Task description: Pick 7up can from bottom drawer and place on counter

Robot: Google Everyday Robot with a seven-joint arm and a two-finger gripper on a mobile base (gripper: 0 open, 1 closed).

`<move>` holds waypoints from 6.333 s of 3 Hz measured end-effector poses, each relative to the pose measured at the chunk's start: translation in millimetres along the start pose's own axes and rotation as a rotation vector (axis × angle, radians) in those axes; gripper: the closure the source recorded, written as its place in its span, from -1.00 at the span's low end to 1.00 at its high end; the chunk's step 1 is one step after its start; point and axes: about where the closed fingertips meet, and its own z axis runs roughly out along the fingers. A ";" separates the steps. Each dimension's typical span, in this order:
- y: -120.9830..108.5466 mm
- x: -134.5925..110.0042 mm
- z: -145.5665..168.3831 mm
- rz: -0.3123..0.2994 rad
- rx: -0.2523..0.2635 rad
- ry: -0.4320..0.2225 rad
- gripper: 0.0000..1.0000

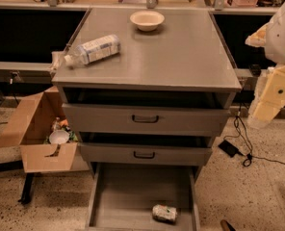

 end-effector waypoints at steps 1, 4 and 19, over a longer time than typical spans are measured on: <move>0.1 -0.1 1.1 0.000 -0.001 -0.001 -1.00; 36.0 -9.1 178.3 -0.018 -0.166 -0.146 -1.00; 161.2 78.3 711.8 -0.036 -0.397 -0.337 -1.00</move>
Offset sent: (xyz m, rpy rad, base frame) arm 0.0252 0.0204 -0.0958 0.1210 0.0980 0.0307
